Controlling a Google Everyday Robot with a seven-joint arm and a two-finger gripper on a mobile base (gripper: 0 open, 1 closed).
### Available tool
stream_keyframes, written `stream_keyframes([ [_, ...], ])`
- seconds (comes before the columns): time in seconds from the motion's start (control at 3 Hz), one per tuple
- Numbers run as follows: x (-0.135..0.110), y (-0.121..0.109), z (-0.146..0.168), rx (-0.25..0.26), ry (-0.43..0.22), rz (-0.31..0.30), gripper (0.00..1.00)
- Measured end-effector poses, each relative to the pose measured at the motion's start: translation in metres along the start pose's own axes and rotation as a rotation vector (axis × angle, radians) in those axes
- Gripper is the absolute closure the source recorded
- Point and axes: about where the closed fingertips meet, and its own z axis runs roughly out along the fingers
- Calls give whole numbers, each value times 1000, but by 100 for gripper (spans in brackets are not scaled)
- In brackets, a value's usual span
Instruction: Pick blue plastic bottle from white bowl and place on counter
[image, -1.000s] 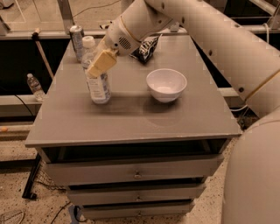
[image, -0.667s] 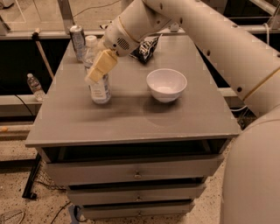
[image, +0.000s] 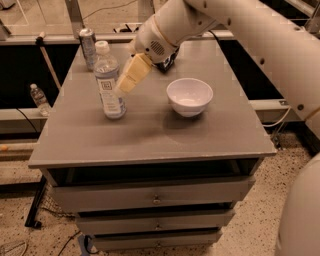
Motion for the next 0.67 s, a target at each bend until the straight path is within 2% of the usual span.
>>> stream_keyframes([
  [0.33, 38, -2, -54, 98, 32, 80, 0],
  [0.67, 61, -5, -87, 155, 53, 129, 0],
])
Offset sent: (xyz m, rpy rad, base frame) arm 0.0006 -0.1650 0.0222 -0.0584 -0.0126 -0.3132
